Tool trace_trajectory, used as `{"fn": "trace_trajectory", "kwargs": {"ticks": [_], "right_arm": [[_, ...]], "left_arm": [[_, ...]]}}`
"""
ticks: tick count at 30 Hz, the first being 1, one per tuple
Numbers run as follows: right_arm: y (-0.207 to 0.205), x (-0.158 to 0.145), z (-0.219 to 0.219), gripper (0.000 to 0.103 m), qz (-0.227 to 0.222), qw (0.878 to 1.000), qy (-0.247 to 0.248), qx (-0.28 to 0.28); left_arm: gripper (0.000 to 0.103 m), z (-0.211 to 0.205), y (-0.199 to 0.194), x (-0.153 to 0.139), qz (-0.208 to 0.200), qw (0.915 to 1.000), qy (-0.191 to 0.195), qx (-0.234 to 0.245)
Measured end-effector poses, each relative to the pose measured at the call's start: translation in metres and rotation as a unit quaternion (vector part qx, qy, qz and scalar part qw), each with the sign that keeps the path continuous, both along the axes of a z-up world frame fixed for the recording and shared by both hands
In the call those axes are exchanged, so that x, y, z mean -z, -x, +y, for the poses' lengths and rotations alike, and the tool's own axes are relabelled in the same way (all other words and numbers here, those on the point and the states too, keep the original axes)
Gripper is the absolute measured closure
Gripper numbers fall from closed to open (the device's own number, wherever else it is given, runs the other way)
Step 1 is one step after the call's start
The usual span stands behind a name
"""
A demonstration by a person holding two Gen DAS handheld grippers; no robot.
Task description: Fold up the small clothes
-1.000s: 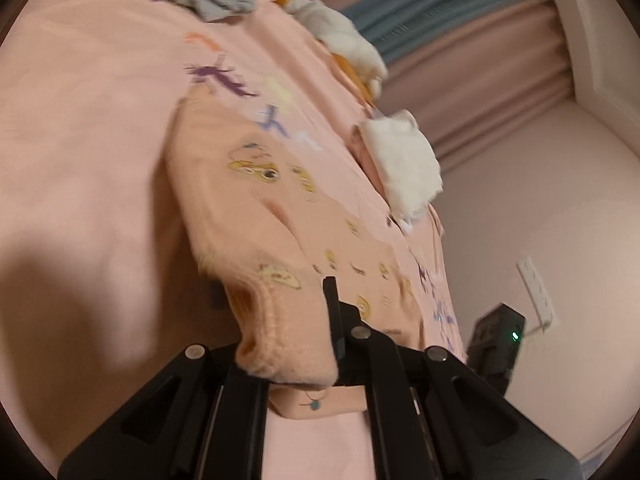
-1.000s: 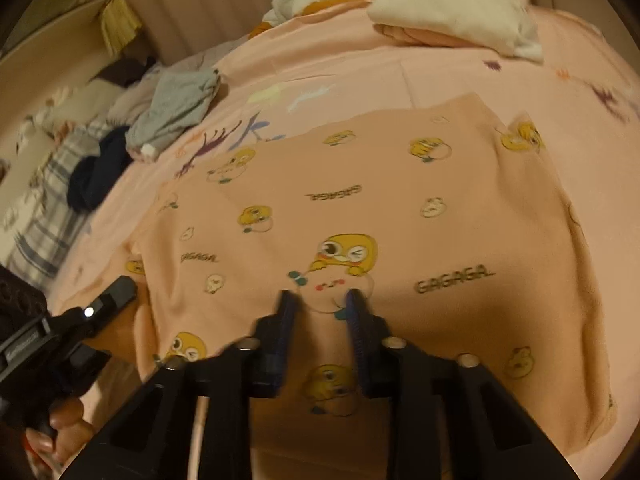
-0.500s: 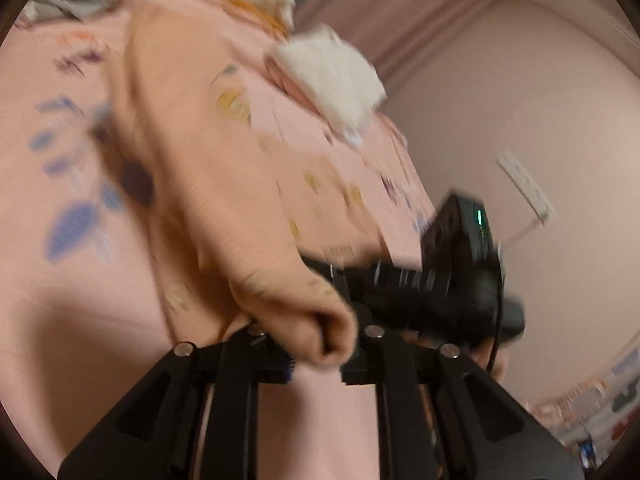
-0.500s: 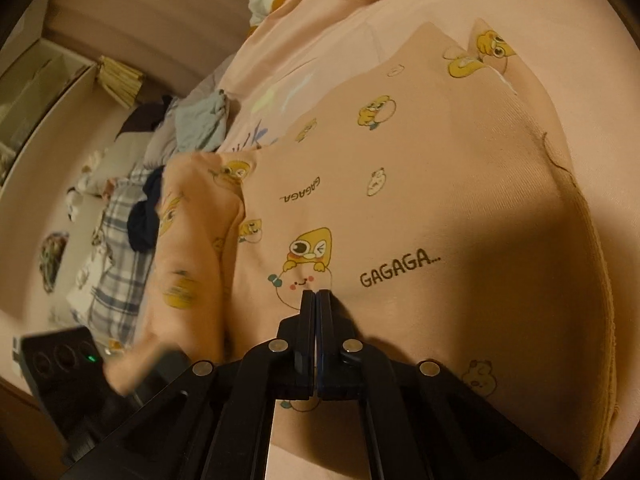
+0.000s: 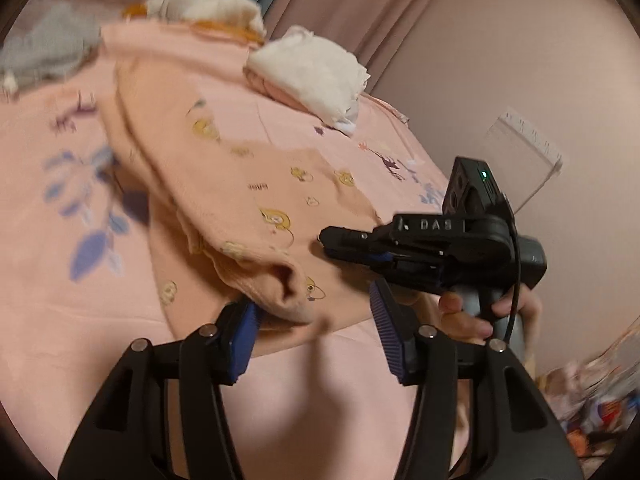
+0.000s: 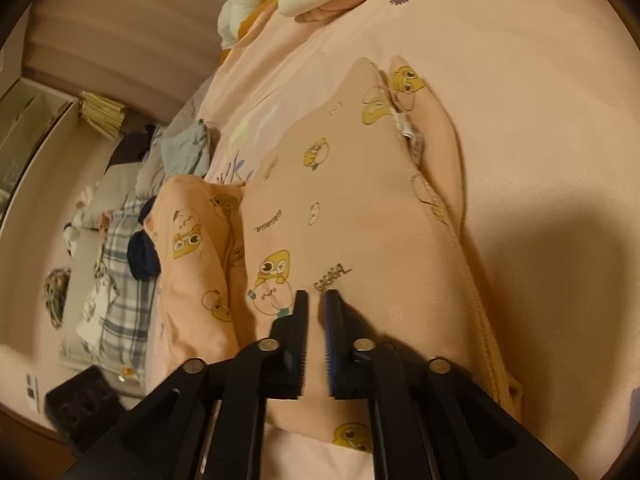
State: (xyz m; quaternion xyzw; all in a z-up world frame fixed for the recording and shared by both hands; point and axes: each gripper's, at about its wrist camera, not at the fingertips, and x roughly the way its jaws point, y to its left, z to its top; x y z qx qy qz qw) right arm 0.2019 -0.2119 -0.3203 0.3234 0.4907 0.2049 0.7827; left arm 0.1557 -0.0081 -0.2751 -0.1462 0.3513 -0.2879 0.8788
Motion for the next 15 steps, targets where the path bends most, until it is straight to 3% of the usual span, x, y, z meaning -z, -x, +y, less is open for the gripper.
{"fn": "trace_trajectory", "kwargs": {"ticks": [1,4,7,11,15], "right_arm": [[-0.001,-0.001,0.001,0.080,-0.002,1.000,-0.004,0.000],[0.001,-0.005,0.000,0.067,-0.013,1.000,-0.005,-0.004],[0.002,-0.010,0.009,0.065,-0.022,0.999,0.025,-0.011],[0.004,-0.014,0.016,0.059,-0.027,0.998,0.045,-0.019],[0.007,-0.024,0.027,0.059,-0.038,0.998,0.043,-0.030]], "left_arm": [[0.044,0.002,0.003,-0.004,-0.004,1.0000,0.000,0.001],[0.037,0.011,0.006,-0.004,-0.007,1.0000,0.002,0.007],[0.037,0.030,0.008,0.011,0.011,0.9996,-0.014,-0.023],[0.040,0.058,0.002,0.038,0.054,0.9965,0.044,-0.047],[0.042,0.073,0.000,0.041,0.070,0.9911,0.091,-0.067]]}}
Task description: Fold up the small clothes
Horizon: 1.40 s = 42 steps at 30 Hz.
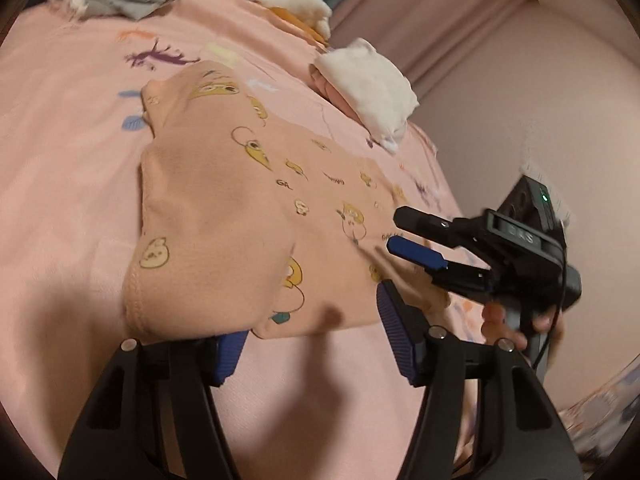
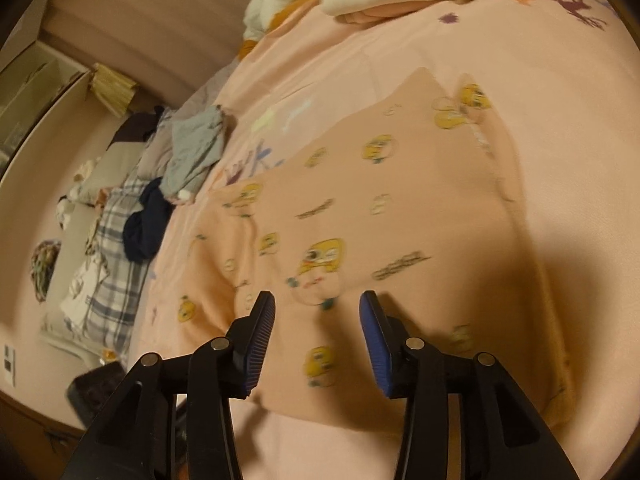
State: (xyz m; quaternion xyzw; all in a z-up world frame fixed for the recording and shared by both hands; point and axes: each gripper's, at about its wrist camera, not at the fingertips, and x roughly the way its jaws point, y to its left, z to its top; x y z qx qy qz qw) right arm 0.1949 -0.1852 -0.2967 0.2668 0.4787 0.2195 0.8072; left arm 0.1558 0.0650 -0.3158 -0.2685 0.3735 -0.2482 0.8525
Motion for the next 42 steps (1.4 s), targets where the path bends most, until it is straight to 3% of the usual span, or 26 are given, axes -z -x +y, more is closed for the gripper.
{"fn": "trace_trajectory", "kwargs": {"ticks": [2,7,10,12,13,15,19,22,26,27,28,30,31,33,34,35,37,39,41,42], "right_arm": [[0.002,-0.009,0.012,0.058,-0.013,1.000,0.010,-0.019],[0.005,-0.033,0.060,0.051,-0.055,0.990,0.101,-0.087],[0.005,-0.032,0.054,0.051,-0.048,0.993,0.086,-0.060],[0.005,-0.024,0.033,0.051,-0.026,0.997,0.067,-0.038],[0.006,-0.021,0.017,0.051,-0.024,0.997,0.066,-0.017],[0.013,-0.018,-0.010,0.051,-0.024,0.997,0.068,0.029],[0.016,-0.010,-0.071,0.051,-0.009,0.995,0.014,0.095],[0.021,-0.013,-0.084,0.051,-0.026,0.996,0.009,0.085],[0.022,-0.017,-0.073,0.051,-0.039,0.998,0.011,0.045],[0.023,-0.018,-0.073,0.051,-0.042,0.998,0.013,0.045],[0.023,-0.018,-0.073,0.051,-0.042,0.998,0.017,0.050],[0.024,-0.015,-0.085,0.051,-0.035,0.997,0.008,0.067],[0.023,-0.013,-0.089,0.051,-0.033,0.997,-0.001,0.071],[0.023,-0.011,-0.100,0.051,-0.027,0.996,-0.014,0.080],[0.024,-0.010,-0.105,0.051,-0.025,0.996,-0.014,0.087],[0.026,-0.009,-0.112,0.051,-0.023,0.995,-0.012,0.097],[0.028,-0.007,-0.119,0.051,-0.017,0.994,-0.019,0.110],[0.028,-0.004,-0.123,0.051,-0.010,0.993,-0.030,0.118],[0.028,-0.004,-0.121,0.051,-0.009,0.993,-0.031,0.117],[0.028,-0.005,-0.118,0.051,-0.009,0.993,-0.029,0.115]], "left_arm": [[0.042,-0.001,0.002,-0.001,-0.002,0.9999,-0.010,-0.005],[0.044,-0.019,0.004,-0.009,-0.018,0.9981,-0.055,-0.020],[0.065,-0.023,-0.006,-0.017,-0.024,0.9977,-0.051,-0.038],[0.088,-0.031,-0.012,-0.024,-0.033,0.9937,-0.094,-0.051],[0.093,-0.037,-0.016,-0.026,-0.036,0.9901,-0.124,-0.056],[0.094,-0.046,-0.021,-0.028,-0.034,0.9862,-0.153,-0.054],[0.095,-0.071,-0.029,-0.032,-0.044,0.9781,-0.198,-0.047],[0.097,-0.098,-0.034,-0.037,-0.058,0.9650,-0.253,-0.038],[0.098,-0.134,-0.031,-0.036,-0.062,0.9643,-0.255,0.033],[0.098,-0.145,-0.028,-0.035,-0.068,0.9603,-0.266,0.050],[0.098,-0.162,-0.022,-0.032,-0.079,0.9486,-0.297,0.073],[0.096,-0.175,-0.009,-0.027,-0.091,0.9346,-0.332,0.090],[0.093,-0.174,-0.002,-0.026,-0.094,0.9343,-0.333,0.087],[0.092,-0.160,0.009,-0.027,-0.089,0.9407,-0.320,0.069],[0.085,-0.150,0.011,-0.027,-0.079,0.9451,-0.312,0.058],[0.065,-0.139,0.011,-0.027,-0.065,0.9482,-0.308,0.045],[0.049,-0.112,0.010,-0.026,-0.036,0.9567,-0.288,0.011],[0.052,-0.076,0.006,-0.023,-0.005,0.9710,-0.237,-0.028],[0.052,-0.033,0.006,-0.018,0.036,0.9894,-0.125,-0.064],[0.052,-0.024,0.007,-0.016,0.043,0.9926,-0.090,-0.068]]}}
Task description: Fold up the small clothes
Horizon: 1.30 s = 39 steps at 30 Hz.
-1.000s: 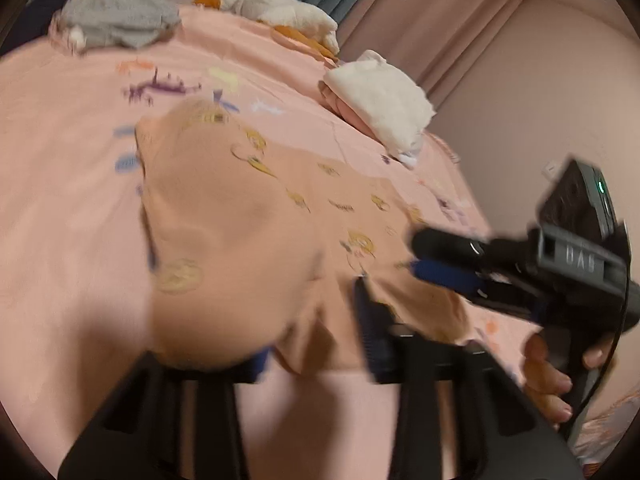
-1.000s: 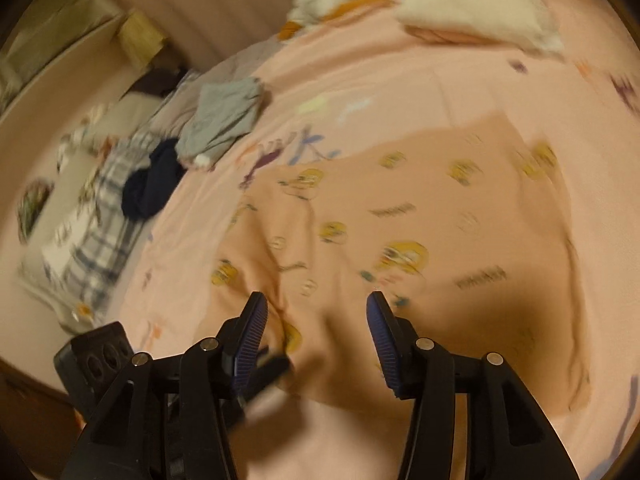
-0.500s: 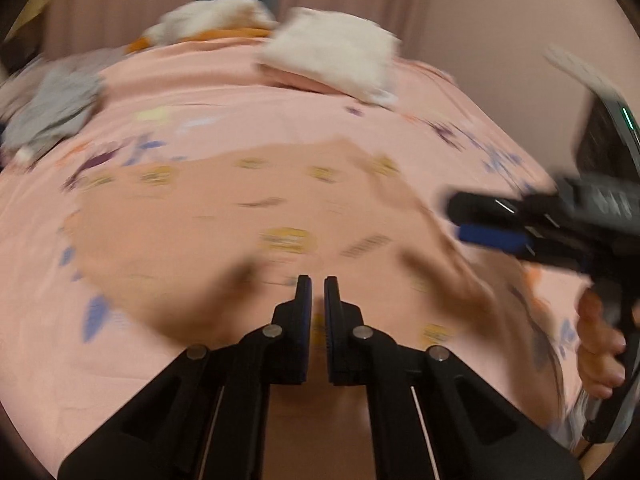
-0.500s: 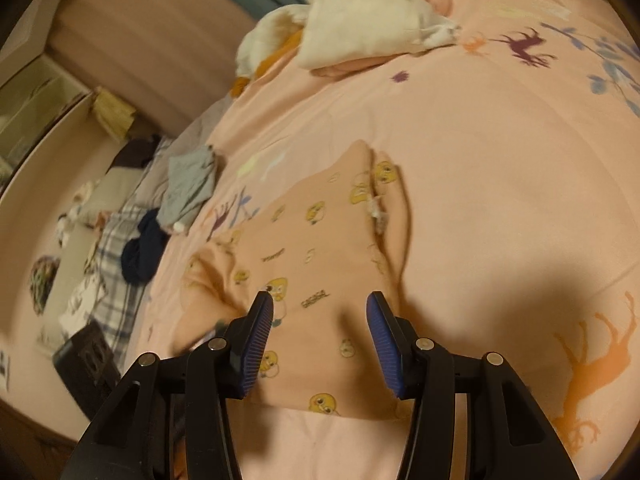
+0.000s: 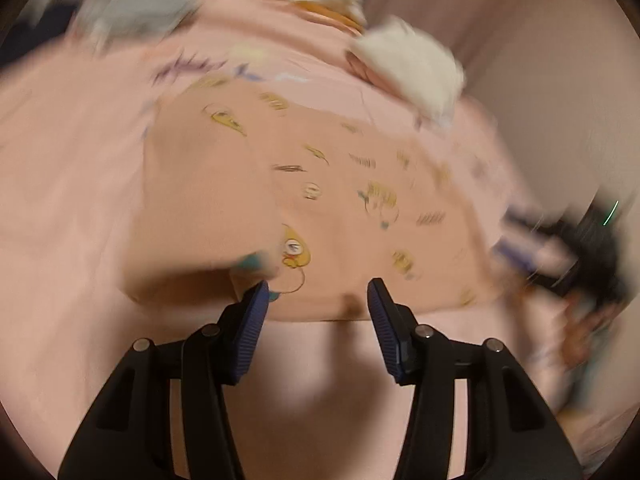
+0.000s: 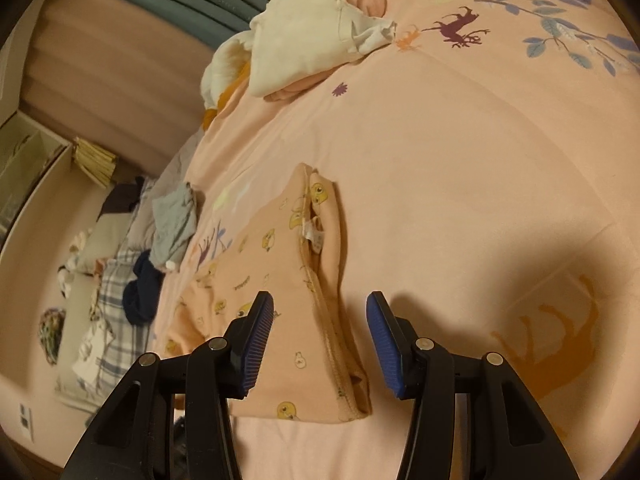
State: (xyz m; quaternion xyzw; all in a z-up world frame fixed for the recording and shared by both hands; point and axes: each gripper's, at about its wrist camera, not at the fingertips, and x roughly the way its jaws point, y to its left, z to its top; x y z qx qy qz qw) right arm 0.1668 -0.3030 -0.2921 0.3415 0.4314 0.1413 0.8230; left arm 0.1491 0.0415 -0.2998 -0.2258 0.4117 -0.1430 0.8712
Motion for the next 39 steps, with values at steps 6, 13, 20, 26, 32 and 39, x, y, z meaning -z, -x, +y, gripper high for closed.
{"fn": "trace_trajectory", "kwargs": {"ticks": [6,13,20,26,32,39], "right_arm": [[-0.007,0.002,0.026,0.051,0.012,0.999,0.026,-0.028],[-0.010,0.003,0.045,0.051,0.020,0.997,0.050,-0.047],[0.004,-0.021,0.051,0.051,-0.023,0.996,0.051,-0.067],[-0.001,-0.020,0.071,0.051,-0.028,0.991,0.084,-0.102],[-0.001,-0.026,0.084,0.065,-0.049,0.989,0.083,-0.113],[0.017,-0.048,0.049,0.065,-0.104,0.992,0.060,-0.023]], "left_arm": [[0.051,0.017,0.012,-0.003,0.005,0.9999,0.002,-0.015],[0.048,0.028,0.013,0.010,0.006,0.9988,0.043,-0.025],[0.049,0.052,-0.026,0.011,0.008,0.9910,0.100,-0.089],[0.070,0.064,-0.054,-0.007,-0.002,0.9838,0.056,-0.170],[0.086,0.029,-0.054,-0.037,-0.057,0.9838,-0.056,-0.160],[0.086,0.000,-0.052,-0.056,-0.094,0.9860,-0.088,-0.106]]}}
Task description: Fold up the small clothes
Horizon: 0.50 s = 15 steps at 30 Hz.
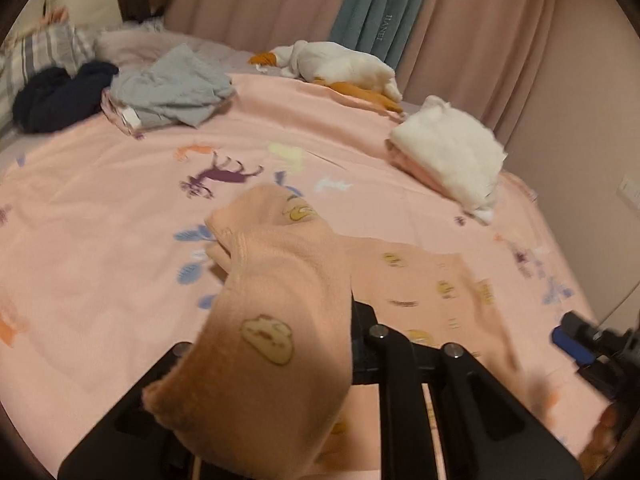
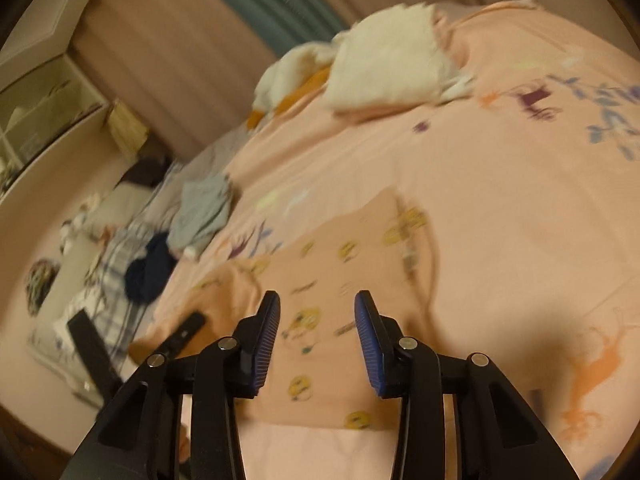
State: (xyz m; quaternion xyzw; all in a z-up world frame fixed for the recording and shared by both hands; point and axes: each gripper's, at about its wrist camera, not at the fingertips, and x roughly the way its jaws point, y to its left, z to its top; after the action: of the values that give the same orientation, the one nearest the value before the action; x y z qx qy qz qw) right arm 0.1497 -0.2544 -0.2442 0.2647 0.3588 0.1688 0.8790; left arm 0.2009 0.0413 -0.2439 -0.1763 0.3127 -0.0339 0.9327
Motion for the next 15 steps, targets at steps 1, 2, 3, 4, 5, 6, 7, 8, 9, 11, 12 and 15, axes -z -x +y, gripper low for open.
{"fn": "trace_trajectory", "kwargs": {"ticks": [1,2,3,4,5,6,7,8,9,11,12,15], "right_arm": [[0.002,-0.001,-0.004,0.064,-0.008,1.000,-0.005,0.003],[0.002,-0.001,-0.007,0.064,-0.016,1.000,-0.015,-0.003],[0.001,0.000,-0.005,0.065,-0.021,0.999,-0.027,-0.017],[-0.002,0.002,-0.001,0.070,-0.025,0.998,-0.042,-0.038],[-0.009,0.007,0.006,0.074,-0.024,0.995,-0.063,-0.066],[-0.019,0.017,0.016,0.077,-0.009,0.992,-0.086,-0.093],[-0.027,0.027,0.024,0.078,0.011,0.989,-0.102,-0.107],[-0.040,0.044,0.039,0.080,0.047,0.983,-0.122,-0.130],[-0.046,0.055,0.048,0.088,0.067,0.979,-0.126,-0.146],[-0.059,0.081,0.071,0.090,0.117,0.976,-0.096,-0.159],[-0.064,0.093,0.080,0.098,0.144,0.976,-0.067,-0.152],[-0.068,0.100,0.081,0.103,0.162,0.976,-0.062,-0.128]], "left_arm": [[0.086,0.000,-0.001,-0.001,0.001,0.9999,0.016,0.004],[0.086,-0.003,-0.002,-0.003,-0.006,0.9997,0.018,0.013],[0.086,-0.008,-0.002,-0.005,-0.013,0.9997,0.008,0.017],[0.086,-0.018,-0.001,-0.007,-0.021,0.9995,-0.018,0.016],[0.086,-0.023,0.000,-0.007,-0.022,0.9992,-0.029,0.017],[0.086,-0.027,0.000,-0.007,-0.023,0.9991,-0.029,0.022],[0.086,-0.030,0.001,-0.005,-0.022,0.9990,-0.025,0.030],[0.086,-0.033,0.000,-0.003,-0.018,0.9989,-0.022,0.037],[0.086,-0.035,0.000,-0.002,-0.016,0.9989,-0.022,0.037],[0.086,-0.038,0.000,0.000,-0.009,0.9988,-0.028,0.039],[0.086,-0.040,0.001,-0.001,-0.009,0.9984,-0.032,0.045],[0.086,-0.045,0.004,-0.003,-0.010,0.9976,-0.045,0.052]]}}
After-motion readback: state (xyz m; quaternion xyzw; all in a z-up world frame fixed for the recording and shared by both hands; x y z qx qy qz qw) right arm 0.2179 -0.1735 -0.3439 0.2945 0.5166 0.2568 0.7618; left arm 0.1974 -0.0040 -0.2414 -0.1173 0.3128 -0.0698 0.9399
